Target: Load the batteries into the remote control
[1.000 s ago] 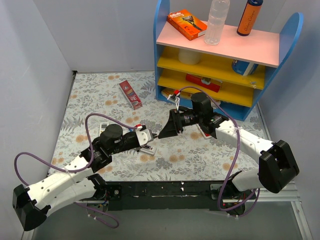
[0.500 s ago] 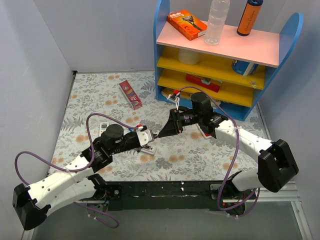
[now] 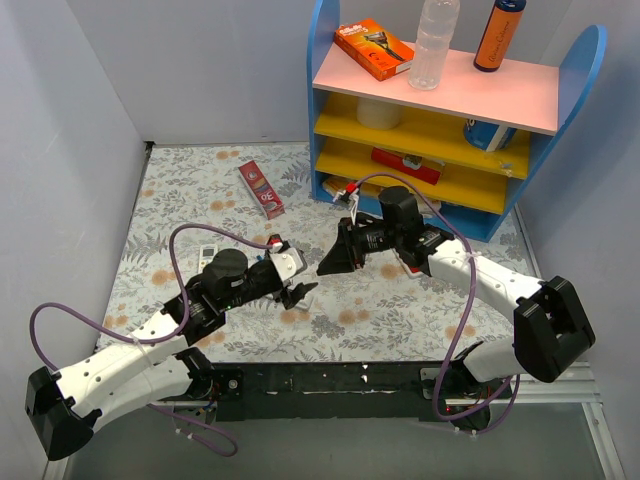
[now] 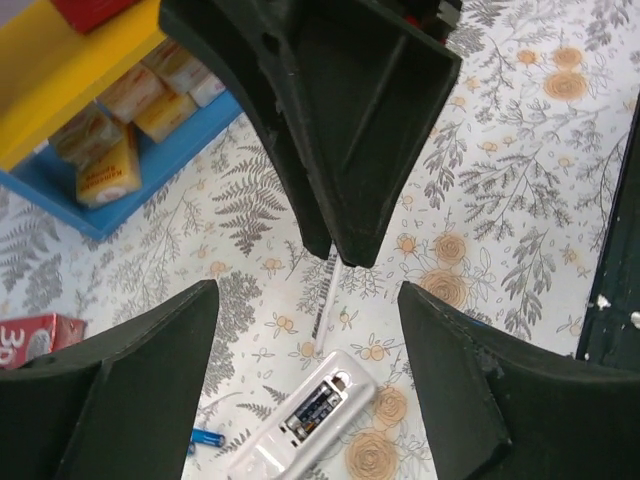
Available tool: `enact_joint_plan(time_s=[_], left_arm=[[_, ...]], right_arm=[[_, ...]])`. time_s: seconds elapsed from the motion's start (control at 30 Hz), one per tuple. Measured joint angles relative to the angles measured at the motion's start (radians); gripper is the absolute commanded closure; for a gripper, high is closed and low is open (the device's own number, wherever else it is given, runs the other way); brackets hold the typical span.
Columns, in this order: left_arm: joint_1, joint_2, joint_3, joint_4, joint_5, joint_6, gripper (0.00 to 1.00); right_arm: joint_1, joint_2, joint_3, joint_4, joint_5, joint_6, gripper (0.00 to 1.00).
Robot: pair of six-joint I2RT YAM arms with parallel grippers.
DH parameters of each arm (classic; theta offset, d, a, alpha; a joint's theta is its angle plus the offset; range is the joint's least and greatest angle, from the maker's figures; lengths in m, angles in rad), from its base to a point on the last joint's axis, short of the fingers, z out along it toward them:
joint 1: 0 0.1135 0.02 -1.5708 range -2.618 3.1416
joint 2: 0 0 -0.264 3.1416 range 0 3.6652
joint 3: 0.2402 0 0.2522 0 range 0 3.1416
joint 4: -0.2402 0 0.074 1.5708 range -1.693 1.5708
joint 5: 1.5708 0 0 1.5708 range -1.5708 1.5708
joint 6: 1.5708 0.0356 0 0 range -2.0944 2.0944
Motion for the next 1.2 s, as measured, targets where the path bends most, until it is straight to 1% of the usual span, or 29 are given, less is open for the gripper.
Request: enact_joint_plan(time_s=[0.1, 0.23, 0.33, 0.47, 0.57, 0.63, 0.77, 0.87, 1.07, 1.2], left_arm=[[0.0, -0.001, 0.0, 0.0, -0.061, -0.097, 0.1], [0.002, -0.006, 0.0, -0.013, -0.159, -0.291, 0.04], [0.018, -0.027, -0.004, -0.034, -0.232, -0.456, 0.05], [0.055, -0.072, -0.04, -0.061, -0.325, -0.689, 0.07], [0.121, -0.084, -0.077, -0.103, -0.369, -0.844, 0.07], [0.196, -0.084, -0.108, -0.121, -0.367, -0.928, 0.07], [0.343, -0.069, -0.173, -0.133, -0.333, -1.041, 0.07], [0.401, -0.03, -0.203, -0.118, -0.288, -1.101, 0.07], [0.446, 0.101, -0.213, -0.092, -0.247, -1.192, 0.07], [0.447, 0.114, -0.252, -0.058, -0.238, -1.234, 0.07]], right_arm=[[0.0, -0.004, -0.002, -0.01, 0.065, -0.122, 0.99], [0.003, -0.019, -0.028, -0.016, 0.161, -0.28, 0.99], [0.016, -0.022, -0.069, 0.005, 0.234, -0.397, 0.99], [0.072, -0.011, -0.109, 0.045, 0.312, -0.535, 0.99], [0.143, 0.023, -0.13, 0.101, 0.373, -0.624, 0.99], [0.194, 0.054, -0.146, 0.143, 0.421, -0.681, 0.99], [0.277, 0.117, -0.163, 0.216, 0.509, -0.768, 0.99], [0.304, 0.154, -0.175, 0.273, 0.55, -0.804, 0.99], [0.319, 0.218, -0.185, 0.352, 0.605, -0.855, 0.99], [0.33, 0.25, -0.185, 0.377, 0.625, -0.874, 0.99]])
